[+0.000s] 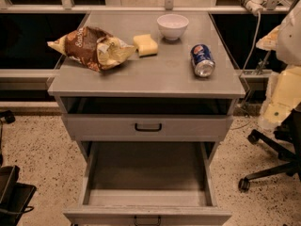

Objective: Close middle drawer

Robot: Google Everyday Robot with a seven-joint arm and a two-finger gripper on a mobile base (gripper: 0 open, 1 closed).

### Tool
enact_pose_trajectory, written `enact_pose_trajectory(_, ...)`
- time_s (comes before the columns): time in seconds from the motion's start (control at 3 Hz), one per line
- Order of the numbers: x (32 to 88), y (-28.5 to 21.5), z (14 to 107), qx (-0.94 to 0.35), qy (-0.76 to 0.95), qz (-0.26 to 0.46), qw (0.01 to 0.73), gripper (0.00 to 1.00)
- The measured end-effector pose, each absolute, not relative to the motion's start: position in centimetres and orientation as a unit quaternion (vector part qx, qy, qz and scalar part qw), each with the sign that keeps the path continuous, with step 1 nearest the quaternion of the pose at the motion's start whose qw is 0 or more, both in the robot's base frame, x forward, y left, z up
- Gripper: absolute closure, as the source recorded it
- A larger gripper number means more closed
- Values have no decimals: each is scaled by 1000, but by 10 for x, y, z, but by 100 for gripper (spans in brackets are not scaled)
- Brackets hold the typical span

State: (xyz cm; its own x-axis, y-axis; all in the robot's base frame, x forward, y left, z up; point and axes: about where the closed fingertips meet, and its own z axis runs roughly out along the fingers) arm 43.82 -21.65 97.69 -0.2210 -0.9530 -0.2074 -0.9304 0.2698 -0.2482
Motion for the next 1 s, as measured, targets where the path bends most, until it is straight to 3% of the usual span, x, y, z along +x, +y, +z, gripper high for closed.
enact_pose_trajectory(0.67,429,-220,958,-600,780,-9,179,0)
enact_pose_trajectory(1.0,410,-210,913,-600,768,44,218,0)
